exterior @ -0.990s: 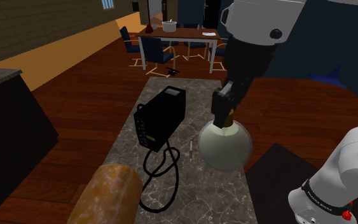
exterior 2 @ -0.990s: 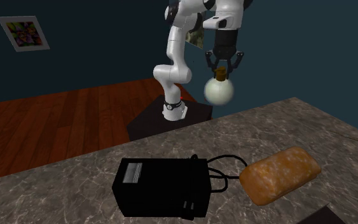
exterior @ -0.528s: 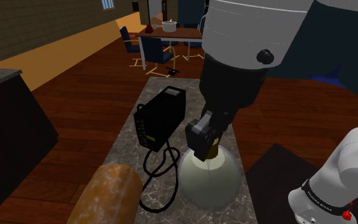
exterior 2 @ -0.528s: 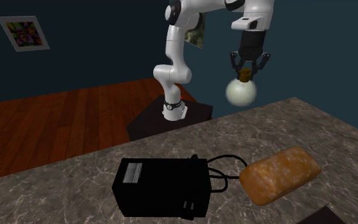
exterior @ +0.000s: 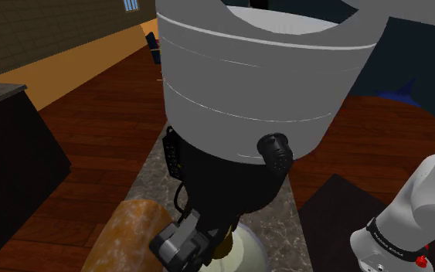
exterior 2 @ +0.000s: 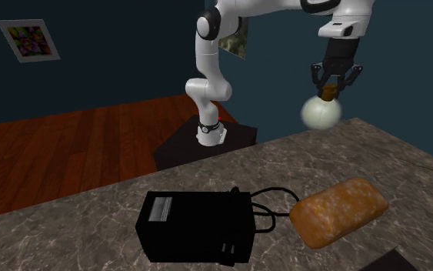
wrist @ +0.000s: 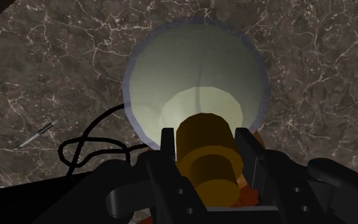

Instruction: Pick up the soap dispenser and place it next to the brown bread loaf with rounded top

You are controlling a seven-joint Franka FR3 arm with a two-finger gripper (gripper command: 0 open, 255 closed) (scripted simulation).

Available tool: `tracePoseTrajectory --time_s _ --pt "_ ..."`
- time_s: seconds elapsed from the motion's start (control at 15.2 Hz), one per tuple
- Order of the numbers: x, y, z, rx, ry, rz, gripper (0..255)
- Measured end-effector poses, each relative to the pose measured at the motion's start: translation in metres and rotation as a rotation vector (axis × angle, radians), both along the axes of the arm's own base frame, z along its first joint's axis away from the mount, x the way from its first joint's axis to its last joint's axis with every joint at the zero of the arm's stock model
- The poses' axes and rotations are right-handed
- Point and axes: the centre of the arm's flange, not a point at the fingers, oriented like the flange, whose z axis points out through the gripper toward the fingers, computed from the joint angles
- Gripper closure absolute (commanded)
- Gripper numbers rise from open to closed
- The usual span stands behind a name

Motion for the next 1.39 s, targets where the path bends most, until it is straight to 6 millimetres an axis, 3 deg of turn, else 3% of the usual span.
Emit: tracePoseTrajectory --time_s 0.33,1.39 --pt "-0.003 0.008 -0.022 0.003 -0.003 -0.007 255" --pt "-0.002 0.008 -0.106 0.003 -0.003 -0.007 255"
